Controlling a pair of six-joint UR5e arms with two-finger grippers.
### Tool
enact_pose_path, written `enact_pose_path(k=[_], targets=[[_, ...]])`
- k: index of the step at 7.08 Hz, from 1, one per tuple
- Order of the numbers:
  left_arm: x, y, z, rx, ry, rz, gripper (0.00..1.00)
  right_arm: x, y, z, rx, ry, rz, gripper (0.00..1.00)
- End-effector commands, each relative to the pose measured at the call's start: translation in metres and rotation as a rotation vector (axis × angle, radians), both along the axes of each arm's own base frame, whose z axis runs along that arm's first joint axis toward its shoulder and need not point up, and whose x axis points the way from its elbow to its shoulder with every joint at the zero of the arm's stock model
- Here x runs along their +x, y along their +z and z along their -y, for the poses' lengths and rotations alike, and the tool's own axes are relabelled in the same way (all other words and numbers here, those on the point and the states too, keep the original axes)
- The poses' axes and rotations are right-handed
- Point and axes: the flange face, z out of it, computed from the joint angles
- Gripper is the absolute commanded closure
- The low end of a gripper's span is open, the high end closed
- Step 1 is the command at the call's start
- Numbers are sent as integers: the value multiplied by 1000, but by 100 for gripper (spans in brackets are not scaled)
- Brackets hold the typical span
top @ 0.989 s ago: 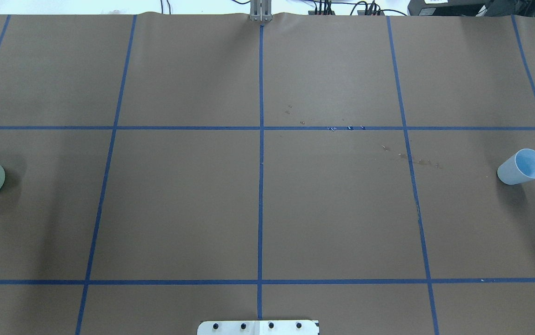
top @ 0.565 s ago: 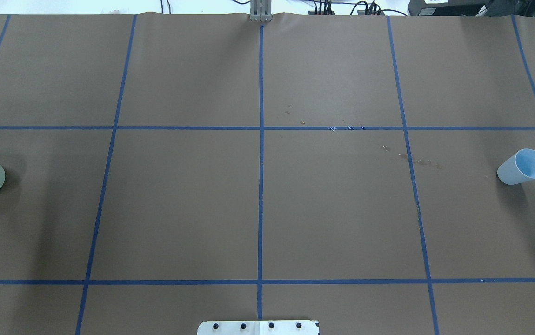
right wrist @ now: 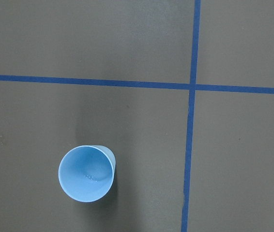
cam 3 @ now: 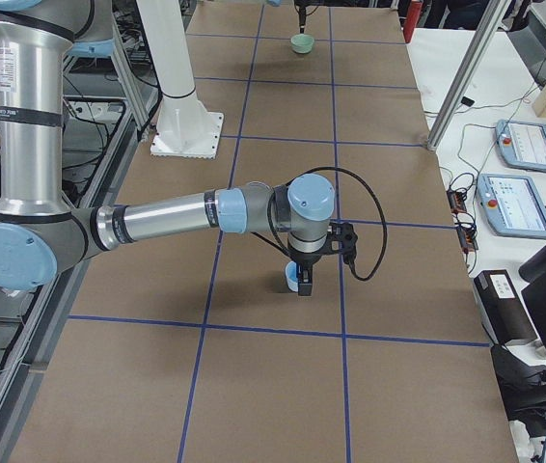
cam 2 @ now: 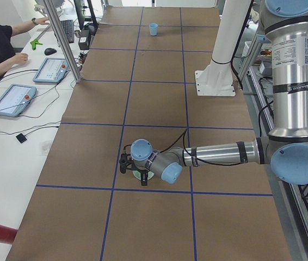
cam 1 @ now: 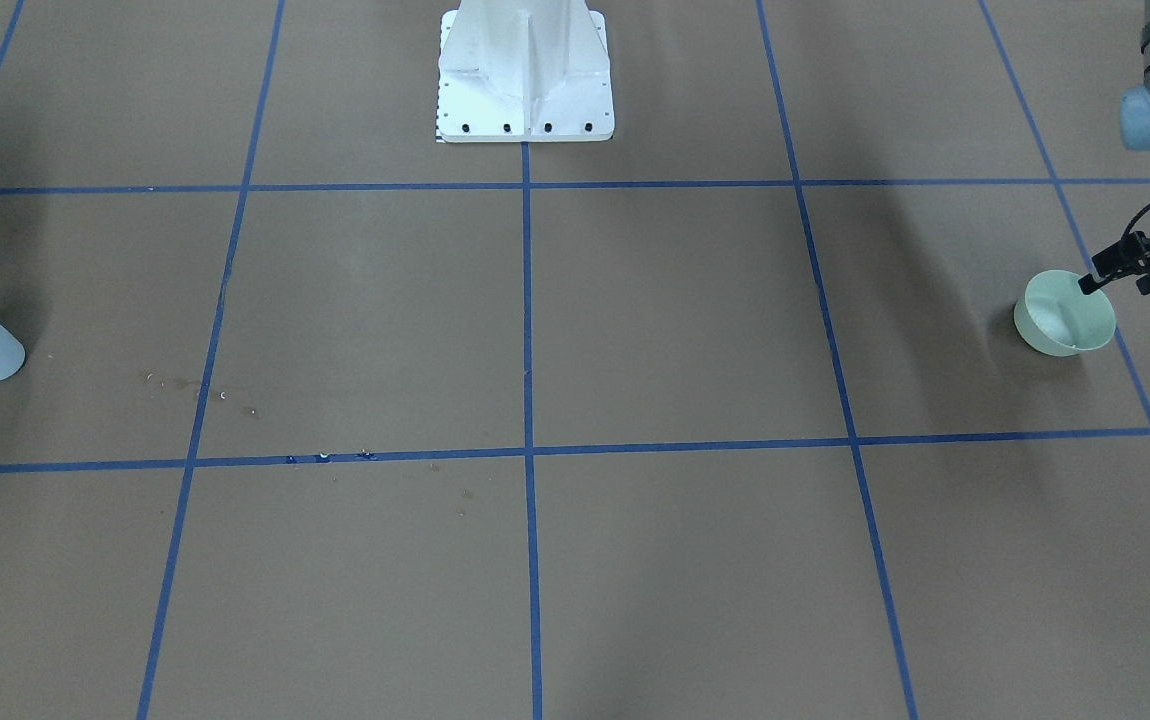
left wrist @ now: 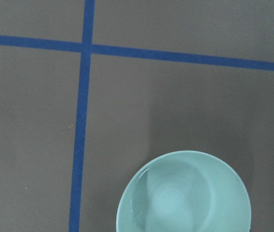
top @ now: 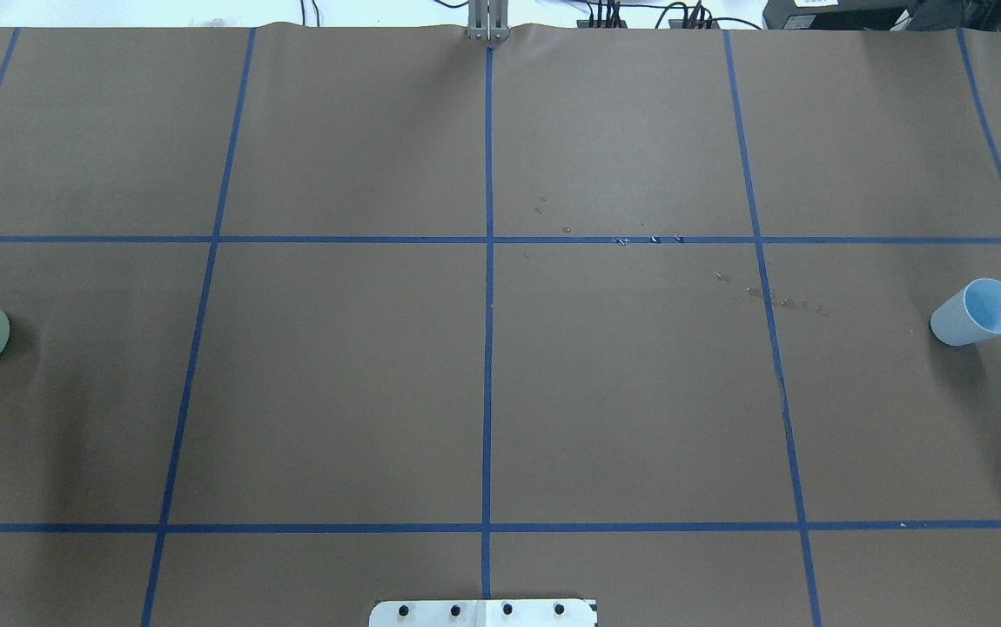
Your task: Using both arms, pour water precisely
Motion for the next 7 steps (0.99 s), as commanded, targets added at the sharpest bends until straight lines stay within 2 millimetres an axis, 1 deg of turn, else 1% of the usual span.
enact_pose_path(k=[1,2,3,4,5,6,7], targets=[[7,28,-3,-29,8,40,0,0,0,0,2,-2,2,1],[22,31,-4,-34,35,47,0,0,1,0,-1,-2,2,1],[32,30,-4,-28,55,45,0,0,1,0,-2,-1,2,0],[32,31,-5,-35,53,45,34,0,1,0,-2,-1,2,0],[32,31,-5,-57,35,45,96,0,1,0,-1,-1,2,0],[32,29,-3,-53,35,44,100,0,1,0,-2,-1,2,0],[35,24,1,-60,34,35,100,0,1,0,-3,0,2,0]])
